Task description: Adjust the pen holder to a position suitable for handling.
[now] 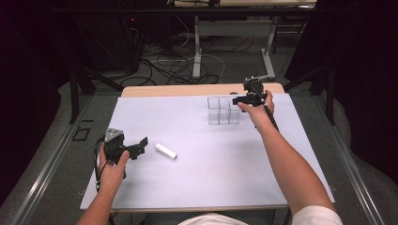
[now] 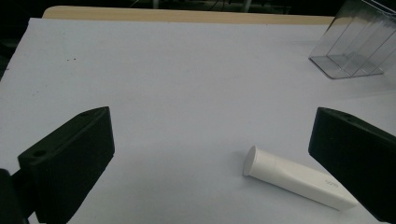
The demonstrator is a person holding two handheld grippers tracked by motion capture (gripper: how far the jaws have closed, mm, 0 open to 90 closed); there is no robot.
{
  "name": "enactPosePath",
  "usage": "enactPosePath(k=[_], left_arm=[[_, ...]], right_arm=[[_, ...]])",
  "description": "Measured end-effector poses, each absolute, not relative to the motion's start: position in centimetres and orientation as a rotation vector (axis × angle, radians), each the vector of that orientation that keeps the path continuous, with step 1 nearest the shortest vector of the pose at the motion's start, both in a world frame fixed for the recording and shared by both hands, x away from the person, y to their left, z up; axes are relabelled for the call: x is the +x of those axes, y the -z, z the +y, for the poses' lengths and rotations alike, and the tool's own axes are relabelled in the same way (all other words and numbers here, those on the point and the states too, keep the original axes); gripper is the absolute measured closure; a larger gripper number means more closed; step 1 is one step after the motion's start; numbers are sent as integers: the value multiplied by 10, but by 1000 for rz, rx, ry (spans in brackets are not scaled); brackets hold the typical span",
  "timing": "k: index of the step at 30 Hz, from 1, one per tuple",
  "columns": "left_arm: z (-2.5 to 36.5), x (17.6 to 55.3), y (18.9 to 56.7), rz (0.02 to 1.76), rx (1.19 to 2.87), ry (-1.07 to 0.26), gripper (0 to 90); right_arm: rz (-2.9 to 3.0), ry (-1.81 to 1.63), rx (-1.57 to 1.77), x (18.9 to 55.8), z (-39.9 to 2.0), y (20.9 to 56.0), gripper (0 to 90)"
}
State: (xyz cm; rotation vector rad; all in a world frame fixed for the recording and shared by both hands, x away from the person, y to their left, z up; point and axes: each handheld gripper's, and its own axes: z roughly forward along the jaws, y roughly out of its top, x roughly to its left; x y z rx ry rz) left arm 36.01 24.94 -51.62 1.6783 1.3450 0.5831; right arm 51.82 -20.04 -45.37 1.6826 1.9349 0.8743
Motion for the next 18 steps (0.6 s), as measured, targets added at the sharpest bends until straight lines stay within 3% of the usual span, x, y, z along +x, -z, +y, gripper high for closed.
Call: enactPosePath(k=[6,10,18], left_arm=[[249,360,517,1346,1690,-578,0],[250,361,517,1352,1681,-581,1],[250,361,517,1353,1684,-577,1]], right_arm=[[1941,-816,1656,529,-198,467,189],[1958,-807,1636,536,-198,474,343],[2002,-778,1650,545,-197,487,461]])
